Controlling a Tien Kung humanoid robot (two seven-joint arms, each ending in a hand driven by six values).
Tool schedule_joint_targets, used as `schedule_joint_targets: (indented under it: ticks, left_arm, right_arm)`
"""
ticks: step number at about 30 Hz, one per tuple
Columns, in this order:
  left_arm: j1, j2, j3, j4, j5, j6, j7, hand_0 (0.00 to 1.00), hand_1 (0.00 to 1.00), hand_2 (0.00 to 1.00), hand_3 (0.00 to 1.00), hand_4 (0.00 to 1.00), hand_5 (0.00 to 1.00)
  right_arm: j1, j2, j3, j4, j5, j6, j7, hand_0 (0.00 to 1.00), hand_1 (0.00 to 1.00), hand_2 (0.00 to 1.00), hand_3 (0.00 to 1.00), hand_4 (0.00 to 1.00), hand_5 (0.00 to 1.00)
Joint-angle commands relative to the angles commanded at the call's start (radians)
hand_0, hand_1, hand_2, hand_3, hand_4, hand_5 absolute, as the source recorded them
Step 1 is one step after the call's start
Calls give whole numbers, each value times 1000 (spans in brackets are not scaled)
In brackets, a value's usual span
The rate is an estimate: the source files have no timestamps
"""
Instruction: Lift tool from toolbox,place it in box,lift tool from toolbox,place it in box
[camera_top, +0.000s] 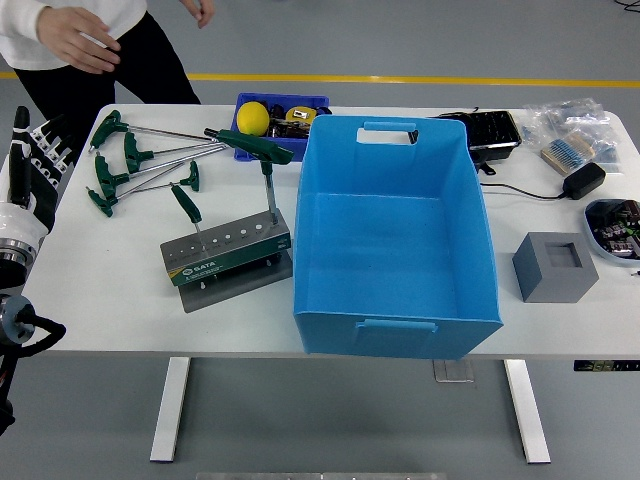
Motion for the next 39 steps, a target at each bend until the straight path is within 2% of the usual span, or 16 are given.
schedule_joint_targets:
  ticks: [10,11,39]
  left_arm:
    - [-1,5,4,-8,35,7,1,882,898,917,786,998,995]
    - [-1,5,4,-8,42,7,1,882,899,919,791,998,948]
    - [-2,5,8,-10,61,-1,5,887,904,922,794,998,944]
  right_arm:
    - [0,2,-6,0,5,-1,-1,710,681,740,632,891,781]
    - [0,2,-7,0,6,-1,0,710,682,740,633,891,781]
    - [-2,3,-8,0,5,-2,-1,709,680,740,633,890,782]
